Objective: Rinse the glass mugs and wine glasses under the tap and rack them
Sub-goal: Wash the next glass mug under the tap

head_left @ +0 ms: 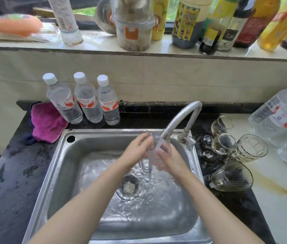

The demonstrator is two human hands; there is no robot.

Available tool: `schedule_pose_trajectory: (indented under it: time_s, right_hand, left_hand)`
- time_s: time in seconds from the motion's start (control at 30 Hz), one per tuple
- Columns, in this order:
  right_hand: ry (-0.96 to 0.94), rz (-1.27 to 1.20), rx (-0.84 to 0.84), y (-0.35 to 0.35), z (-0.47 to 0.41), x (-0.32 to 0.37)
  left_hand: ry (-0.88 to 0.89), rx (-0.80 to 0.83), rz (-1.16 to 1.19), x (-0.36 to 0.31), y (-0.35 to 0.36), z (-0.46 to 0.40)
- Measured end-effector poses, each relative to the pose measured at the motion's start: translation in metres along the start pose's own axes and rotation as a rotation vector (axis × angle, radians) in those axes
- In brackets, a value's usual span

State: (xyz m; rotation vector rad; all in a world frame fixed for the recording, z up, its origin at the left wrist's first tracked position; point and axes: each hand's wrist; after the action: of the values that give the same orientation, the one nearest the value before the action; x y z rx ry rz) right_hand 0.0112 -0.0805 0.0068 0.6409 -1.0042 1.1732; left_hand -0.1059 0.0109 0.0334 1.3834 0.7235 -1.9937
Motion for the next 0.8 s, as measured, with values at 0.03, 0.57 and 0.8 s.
schedule_pose_trajectory:
  time_s: [0.03,0.57,0.8]
  right_hand:
    - [0.018,-0.052,0.001,0.0,0.0,-0.003]
    - [0.142,0.592,-0.289,0.004,-0.013,0.029]
    - [-0.041,0.252,0.121,0.017,0.021,0.012]
  left_hand:
    - [-0.043,-0.027,0.108,0.007,0.008,0.004]
    - [-0.235,-0.194,0.523,0.002,0.048,0.024]
    - [-0.257,-0.304,0.6,0.001,0.011,0.02]
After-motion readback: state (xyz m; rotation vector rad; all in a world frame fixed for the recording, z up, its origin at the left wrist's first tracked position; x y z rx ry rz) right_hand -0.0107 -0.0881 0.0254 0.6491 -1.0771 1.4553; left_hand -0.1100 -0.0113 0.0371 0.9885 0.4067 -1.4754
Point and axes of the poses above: each hand's wrist, its own z-axis away from the middle knuckle, its own y-axis out of the palm, x = y × z, and after that the axes turned 6 degrees about y, right-handed
